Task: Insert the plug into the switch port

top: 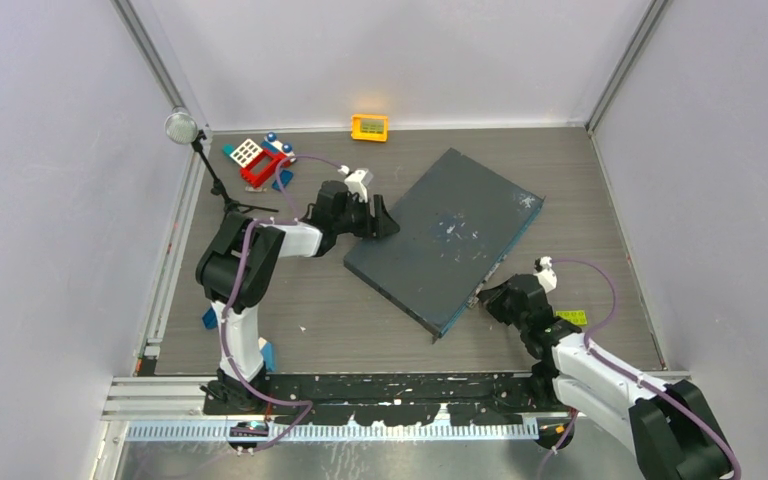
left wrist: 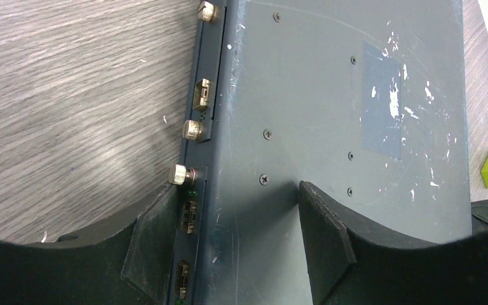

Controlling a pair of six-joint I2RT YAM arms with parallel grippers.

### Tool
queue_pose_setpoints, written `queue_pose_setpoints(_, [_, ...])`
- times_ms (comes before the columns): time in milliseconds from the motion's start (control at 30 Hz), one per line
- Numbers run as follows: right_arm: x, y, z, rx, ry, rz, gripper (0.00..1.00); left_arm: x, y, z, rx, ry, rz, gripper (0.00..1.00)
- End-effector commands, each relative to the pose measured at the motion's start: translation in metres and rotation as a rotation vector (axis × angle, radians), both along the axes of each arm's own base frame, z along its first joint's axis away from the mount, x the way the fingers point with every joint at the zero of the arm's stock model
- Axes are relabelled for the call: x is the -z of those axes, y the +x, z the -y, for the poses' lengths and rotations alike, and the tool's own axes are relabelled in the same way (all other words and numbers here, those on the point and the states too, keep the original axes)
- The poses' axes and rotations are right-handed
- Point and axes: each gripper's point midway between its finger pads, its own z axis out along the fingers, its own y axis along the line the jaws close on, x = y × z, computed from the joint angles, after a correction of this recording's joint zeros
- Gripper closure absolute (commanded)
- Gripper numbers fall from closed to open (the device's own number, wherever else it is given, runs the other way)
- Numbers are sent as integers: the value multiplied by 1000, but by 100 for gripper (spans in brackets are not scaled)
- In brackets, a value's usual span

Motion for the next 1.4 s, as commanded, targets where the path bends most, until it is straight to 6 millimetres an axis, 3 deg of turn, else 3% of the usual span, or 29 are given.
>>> queue_pose_setpoints(0, [-24, -2, -43, -146, 168, 30, 100, 93, -161, 23, 335, 119, -469, 52])
queue_pose_setpoints(133, [-26, -3, -24, -85, 72, -2, 100, 94, -165, 20, 327, 124, -472, 53])
queue_pose_setpoints(233, [-19, -20, 12, 14, -88, -111, 100, 93, -161, 19, 305, 132, -459, 53])
queue_pose_setpoints(333, [-31, -29, 41, 100, -201, -143, 97, 90, -157, 20, 291, 132, -446, 53])
queue_pose_setpoints(433, [-33, -34, 34, 68, -189, -195, 89, 89, -153, 21, 282, 135, -438, 53])
queue_pose_setpoints(667, [-15, -45, 39, 37, -291, -366, 74, 90, -150, 17, 264, 151, -427, 52])
queue_pose_setpoints(1000, [-44, -41, 67, 180, -363, -299, 58, 81, -131, 0, 181, 139, -398, 50])
queue_pose_setpoints(1233, [-33, -33, 64, 203, -353, -299, 56, 73, -122, -11, 129, 116, -376, 51])
queue_pose_setpoints(1367, [-19, -30, 61, 202, -350, -322, 69, 73, -121, -11, 129, 115, -377, 51])
